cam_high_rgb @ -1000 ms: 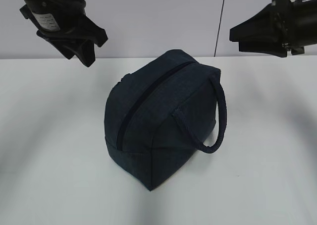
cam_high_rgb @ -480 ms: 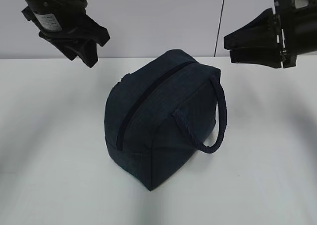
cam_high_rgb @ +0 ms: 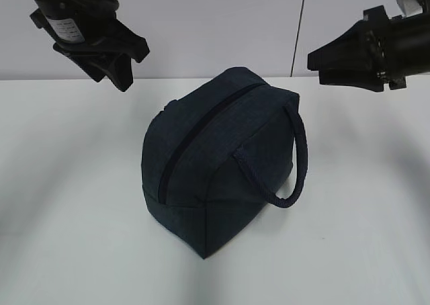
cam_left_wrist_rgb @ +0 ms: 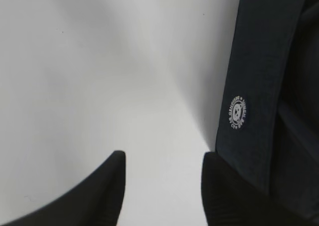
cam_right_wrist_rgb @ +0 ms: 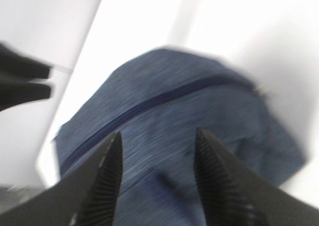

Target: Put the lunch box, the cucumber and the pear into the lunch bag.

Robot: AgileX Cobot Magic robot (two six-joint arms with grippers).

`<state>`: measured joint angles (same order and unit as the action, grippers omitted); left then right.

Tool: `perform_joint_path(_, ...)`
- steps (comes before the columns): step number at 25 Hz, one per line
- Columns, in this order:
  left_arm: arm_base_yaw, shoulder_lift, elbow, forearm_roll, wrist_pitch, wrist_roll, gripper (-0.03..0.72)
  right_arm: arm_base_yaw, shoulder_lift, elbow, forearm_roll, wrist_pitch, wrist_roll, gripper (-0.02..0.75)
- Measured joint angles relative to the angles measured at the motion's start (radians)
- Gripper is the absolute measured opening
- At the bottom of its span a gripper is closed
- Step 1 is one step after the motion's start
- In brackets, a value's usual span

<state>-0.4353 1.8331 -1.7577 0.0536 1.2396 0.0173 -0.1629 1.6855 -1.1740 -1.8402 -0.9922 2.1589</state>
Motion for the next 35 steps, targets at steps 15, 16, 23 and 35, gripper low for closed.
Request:
perform_joint_path(15,0.0,0.0,0.0,-0.012,0.0,0.0,0.3,0.0,-0.062,-0.008,0.0,0.877,-0.444,0.375)
perform_joint_path(16,0.0,0.0,0.0,-0.014,0.0,0.0,0.3,0.0,-0.068,-0.008,0.0,0.929,-0.445,0.375)
perform_joint_path(23,0.0,0.0,0.0,-0.037,0.0,0.0,0.3,0.0,-0.086,-0.008,0.014,1.242,-0.61,0.375)
perform_joint_path(35,0.0,0.0,0.0,-0.045,-0.004,0.0,0.298,-0.012,-0.107,-0.008,1.033,1.667,-1.079,0.358)
